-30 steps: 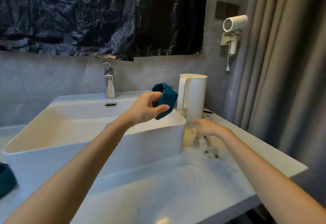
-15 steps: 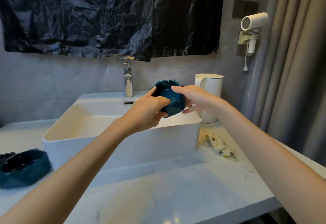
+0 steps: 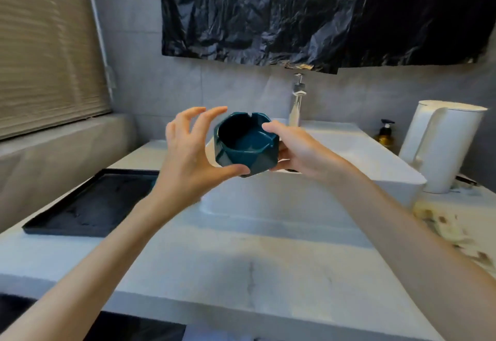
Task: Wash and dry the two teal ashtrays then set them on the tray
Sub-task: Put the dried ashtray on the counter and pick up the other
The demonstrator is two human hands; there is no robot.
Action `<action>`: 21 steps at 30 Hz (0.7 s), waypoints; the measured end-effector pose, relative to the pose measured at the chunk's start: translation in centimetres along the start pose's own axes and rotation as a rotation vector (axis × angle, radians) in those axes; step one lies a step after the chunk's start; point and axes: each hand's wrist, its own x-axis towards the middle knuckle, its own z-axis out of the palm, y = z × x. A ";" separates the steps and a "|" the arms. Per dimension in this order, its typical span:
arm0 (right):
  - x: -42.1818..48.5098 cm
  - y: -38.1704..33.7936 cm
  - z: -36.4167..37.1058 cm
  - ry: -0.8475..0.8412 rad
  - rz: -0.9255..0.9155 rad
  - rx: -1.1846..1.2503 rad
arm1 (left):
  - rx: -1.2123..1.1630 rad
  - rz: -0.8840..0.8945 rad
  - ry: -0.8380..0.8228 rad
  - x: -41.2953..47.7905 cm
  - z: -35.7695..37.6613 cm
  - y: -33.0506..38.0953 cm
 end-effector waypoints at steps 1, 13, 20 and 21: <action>0.1 0.2 1.5 -0.042 -0.009 0.008 | -0.003 -0.085 -0.005 -1.1 -1.0 -0.7; 1.1 6.4 15.1 -0.345 0.113 -0.266 | 0.020 -0.488 -0.150 -11.6 -5.4 -9.1; 1.3 8.1 16.9 -0.364 0.087 -0.527 | 0.047 -0.532 -0.171 -14.1 -4.5 -11.9; 1.4 8.2 17.0 -0.380 0.087 -0.561 | 0.058 -0.532 -0.172 -14.3 -4.4 -12.2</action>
